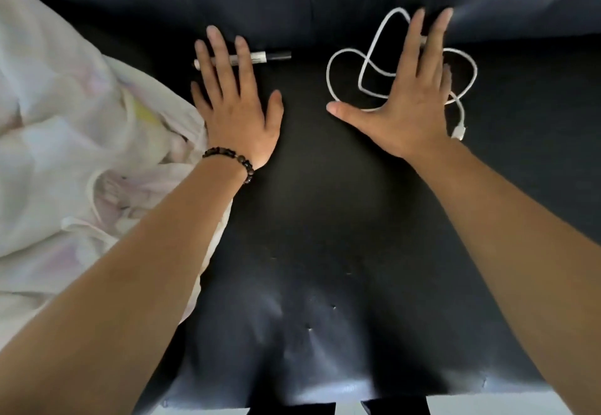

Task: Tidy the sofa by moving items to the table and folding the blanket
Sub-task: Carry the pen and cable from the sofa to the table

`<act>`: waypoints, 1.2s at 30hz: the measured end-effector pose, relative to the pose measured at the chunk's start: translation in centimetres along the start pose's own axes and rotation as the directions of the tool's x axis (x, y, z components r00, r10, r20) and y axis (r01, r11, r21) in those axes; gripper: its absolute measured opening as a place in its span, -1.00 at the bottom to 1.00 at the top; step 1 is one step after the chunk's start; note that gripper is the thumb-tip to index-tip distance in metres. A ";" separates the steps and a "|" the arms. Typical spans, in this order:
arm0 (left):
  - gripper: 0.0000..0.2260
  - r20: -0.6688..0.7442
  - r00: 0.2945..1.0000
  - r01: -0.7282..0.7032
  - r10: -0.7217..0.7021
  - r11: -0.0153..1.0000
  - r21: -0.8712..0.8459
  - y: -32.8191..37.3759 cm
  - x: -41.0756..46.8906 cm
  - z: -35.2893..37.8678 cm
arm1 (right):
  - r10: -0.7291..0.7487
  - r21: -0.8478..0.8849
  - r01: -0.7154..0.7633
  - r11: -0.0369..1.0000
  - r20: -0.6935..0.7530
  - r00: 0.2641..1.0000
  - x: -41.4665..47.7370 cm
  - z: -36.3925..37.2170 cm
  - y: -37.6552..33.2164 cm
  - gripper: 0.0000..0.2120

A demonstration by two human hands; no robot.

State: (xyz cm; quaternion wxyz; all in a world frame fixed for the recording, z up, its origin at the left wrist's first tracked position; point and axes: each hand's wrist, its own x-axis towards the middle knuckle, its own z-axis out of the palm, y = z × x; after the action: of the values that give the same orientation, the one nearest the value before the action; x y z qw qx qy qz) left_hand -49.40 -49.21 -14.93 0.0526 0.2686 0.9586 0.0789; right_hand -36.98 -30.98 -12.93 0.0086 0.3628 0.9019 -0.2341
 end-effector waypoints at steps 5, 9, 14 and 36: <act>-0.39 -0.008 1.000 -0.022 0.022 0.999 -0.024 -0.6 -0.2 0.5 | -0.044 -0.190 0.046 0.981 0.013 0.999 -1.2 0.4 1.0 0.07; -0.42 -0.036 0.999 -0.034 0.038 0.996 0.087 -0.7 0.7 -0.4 | -0.046 -0.237 0.052 0.970 0.029 0.999 -1.2 -0.6 1.0 0.01; -0.59 -0.076 0.991 -0.111 0.112 0.994 0.016 -1.4 1.8 -0.8 | -0.122 -0.251 0.154 0.956 0.139 0.983 -2.1 -0.8 2.2 -0.01; -0.83 0.245 0.927 0.355 -0.285 0.446 -0.822 13.9 -27.6 -37.5 | 0.284 0.414 -0.280 0.866 0.053 0.957 -32.0 -31.5 -5.6 -0.74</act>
State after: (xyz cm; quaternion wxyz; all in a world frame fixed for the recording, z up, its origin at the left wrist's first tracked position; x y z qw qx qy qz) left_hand -24.24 -56.54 26.04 0.2256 0.0247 0.8242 0.5188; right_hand -12.25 -41.80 23.35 -0.0393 0.4853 0.7683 -0.4155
